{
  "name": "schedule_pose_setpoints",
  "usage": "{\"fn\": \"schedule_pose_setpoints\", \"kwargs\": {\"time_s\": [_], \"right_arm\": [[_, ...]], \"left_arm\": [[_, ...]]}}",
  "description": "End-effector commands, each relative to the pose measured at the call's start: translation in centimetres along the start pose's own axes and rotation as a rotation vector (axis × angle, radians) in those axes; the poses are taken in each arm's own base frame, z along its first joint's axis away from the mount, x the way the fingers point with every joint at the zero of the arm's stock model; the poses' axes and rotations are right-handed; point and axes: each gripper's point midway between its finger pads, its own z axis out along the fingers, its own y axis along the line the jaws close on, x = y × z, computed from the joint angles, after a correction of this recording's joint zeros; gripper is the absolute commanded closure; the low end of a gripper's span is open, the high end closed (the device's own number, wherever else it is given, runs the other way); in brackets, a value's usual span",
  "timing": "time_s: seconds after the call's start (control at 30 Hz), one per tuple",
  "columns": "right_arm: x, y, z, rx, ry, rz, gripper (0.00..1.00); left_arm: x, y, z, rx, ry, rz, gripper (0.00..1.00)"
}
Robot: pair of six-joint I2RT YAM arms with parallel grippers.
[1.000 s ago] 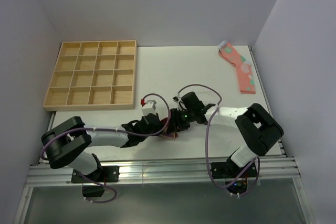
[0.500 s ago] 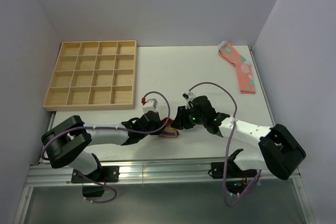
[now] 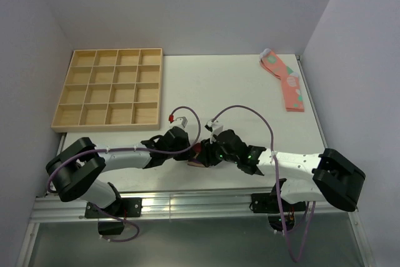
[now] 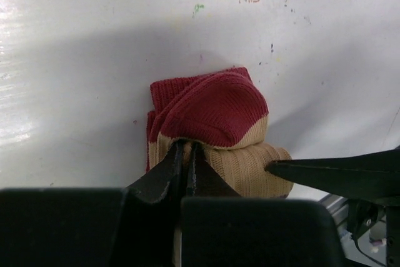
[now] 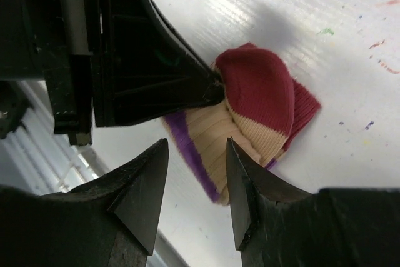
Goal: Roll the socks
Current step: Roll the sock at the center of the board.
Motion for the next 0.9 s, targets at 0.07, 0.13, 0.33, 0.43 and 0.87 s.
{"fn": "schedule_pose_setpoints", "kwargs": {"time_s": [0.07,0.13,0.33,0.43,0.87], "right_arm": [[-2.2,0.1,1.0,0.11,-0.064,-0.106,0.5],[-1.9,0.3,1.4,0.128,-0.049,-0.132,0.51],[-0.5,0.2,1.8,0.169,-0.021,-0.175,0.51],[-0.1,0.2,1.7,0.18,-0.03,-0.182,0.51],[-0.9,3.0,0.0,0.142,-0.081,-0.284,0.49]], "left_arm": [[6.0,6.9,-2.2,-0.211,0.279,0.074,1.0],[5.6,6.8,-2.4,-0.205,0.279,0.066,1.0],[5.3,6.6,-2.4,-0.185,0.289,0.051,1.0],[5.2,6.6,-2.3,-0.186,0.29,0.052,1.0],[5.0,6.5,-2.1,-0.193,0.3,0.063,1.0]]}}
